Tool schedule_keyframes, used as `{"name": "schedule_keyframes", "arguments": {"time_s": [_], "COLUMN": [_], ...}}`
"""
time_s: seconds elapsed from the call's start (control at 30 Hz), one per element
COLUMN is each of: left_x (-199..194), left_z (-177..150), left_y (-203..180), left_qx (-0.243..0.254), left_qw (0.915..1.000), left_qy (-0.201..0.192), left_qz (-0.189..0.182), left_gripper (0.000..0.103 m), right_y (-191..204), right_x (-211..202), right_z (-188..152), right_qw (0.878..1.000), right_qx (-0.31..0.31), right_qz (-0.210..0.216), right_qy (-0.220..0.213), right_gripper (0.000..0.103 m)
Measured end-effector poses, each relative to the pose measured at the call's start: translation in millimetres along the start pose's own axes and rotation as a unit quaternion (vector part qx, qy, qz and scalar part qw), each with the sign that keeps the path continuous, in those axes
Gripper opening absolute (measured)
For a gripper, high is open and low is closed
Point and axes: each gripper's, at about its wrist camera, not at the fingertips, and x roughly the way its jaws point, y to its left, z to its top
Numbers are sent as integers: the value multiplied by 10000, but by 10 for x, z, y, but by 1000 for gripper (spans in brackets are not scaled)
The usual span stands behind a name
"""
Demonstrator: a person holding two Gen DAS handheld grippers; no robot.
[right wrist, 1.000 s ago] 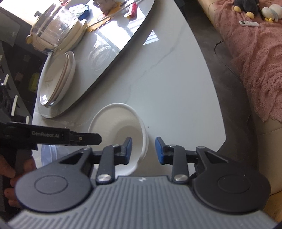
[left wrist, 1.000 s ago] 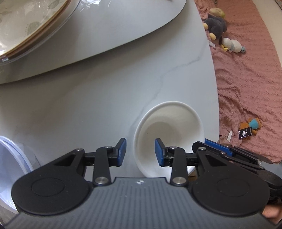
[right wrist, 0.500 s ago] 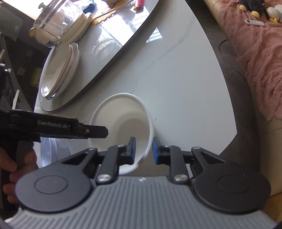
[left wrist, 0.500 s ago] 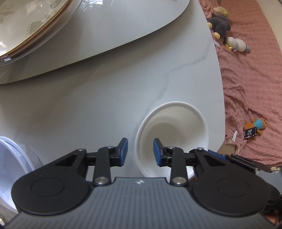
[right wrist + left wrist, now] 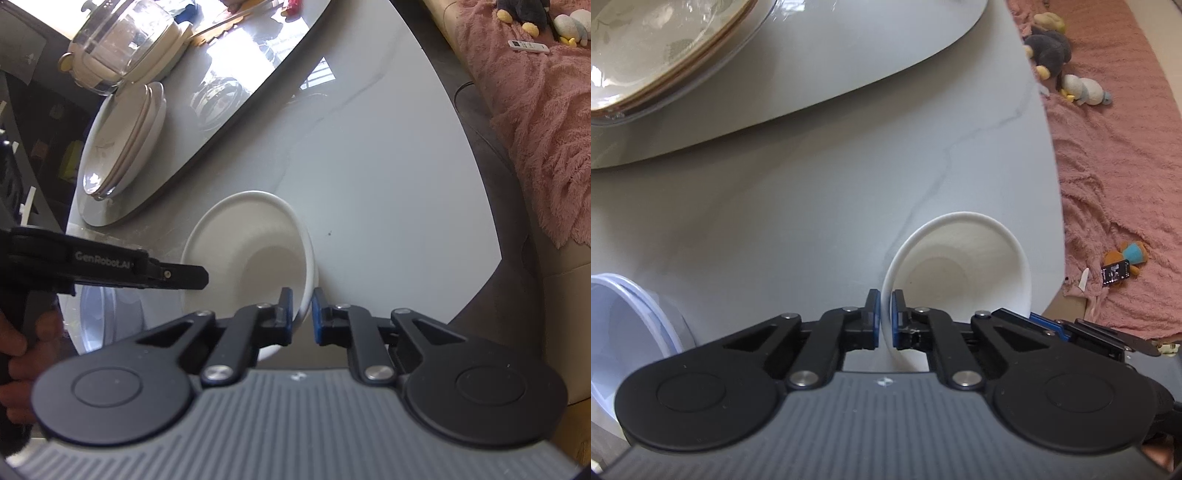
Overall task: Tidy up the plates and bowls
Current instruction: 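Lift the ceramic bowl with both grippers and carry it over the plastic bowls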
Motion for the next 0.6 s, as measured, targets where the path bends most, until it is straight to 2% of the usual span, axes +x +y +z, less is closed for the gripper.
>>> {"name": "schedule_keyframes", "arguments": {"time_s": [0.27, 0.6], "left_x": [-336, -572], "left_z": [-104, -138], "left_y": [59, 338], "left_qx": [140, 104], "left_qw": [9994, 9975], "left_qy": [-268, -337], "left_qz": [-182, -620], "left_gripper": [6, 6], "right_y": [164, 424], "right_x": [-205, -260], "right_z": [-57, -91], "right_qw": [9999, 9999], "right_qx": [20, -6], "right_qz": [98, -76], "right_qy": [-80, -153], "right_gripper": [13, 14]}}
